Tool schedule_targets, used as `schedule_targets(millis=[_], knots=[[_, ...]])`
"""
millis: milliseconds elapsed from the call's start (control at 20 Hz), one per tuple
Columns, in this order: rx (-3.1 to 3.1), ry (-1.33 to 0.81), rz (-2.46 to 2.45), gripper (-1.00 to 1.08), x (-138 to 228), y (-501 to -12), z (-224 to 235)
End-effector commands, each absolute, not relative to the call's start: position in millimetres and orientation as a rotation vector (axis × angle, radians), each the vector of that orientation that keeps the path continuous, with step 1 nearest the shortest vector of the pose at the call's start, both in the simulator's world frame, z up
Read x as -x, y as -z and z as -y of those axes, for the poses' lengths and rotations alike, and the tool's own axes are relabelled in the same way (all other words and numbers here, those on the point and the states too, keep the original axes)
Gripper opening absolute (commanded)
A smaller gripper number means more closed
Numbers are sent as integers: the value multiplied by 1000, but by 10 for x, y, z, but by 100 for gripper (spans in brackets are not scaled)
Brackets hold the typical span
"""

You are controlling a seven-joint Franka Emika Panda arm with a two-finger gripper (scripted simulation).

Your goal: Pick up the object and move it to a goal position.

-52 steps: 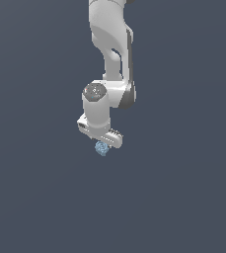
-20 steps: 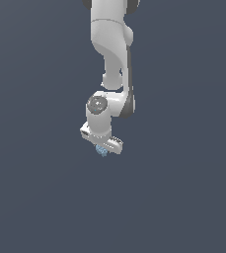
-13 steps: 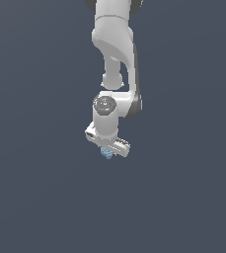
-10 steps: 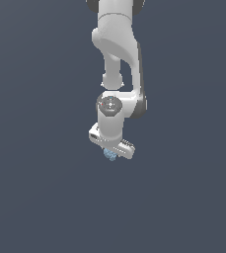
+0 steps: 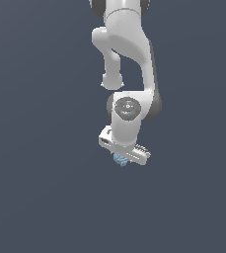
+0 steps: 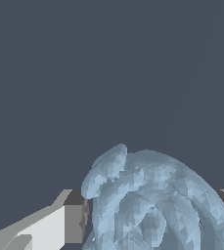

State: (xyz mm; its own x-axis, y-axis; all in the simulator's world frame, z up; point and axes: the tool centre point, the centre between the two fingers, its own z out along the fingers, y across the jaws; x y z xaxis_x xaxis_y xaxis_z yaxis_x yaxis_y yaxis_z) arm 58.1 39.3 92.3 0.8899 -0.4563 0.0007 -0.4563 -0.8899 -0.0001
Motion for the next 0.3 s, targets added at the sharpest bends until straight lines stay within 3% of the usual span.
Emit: schedule_targets(millis=[0,250], knots=[[-3053,-1,739,-100,-629,-953,-442],[-3053,0,739,-100,-663,-971,-476]])
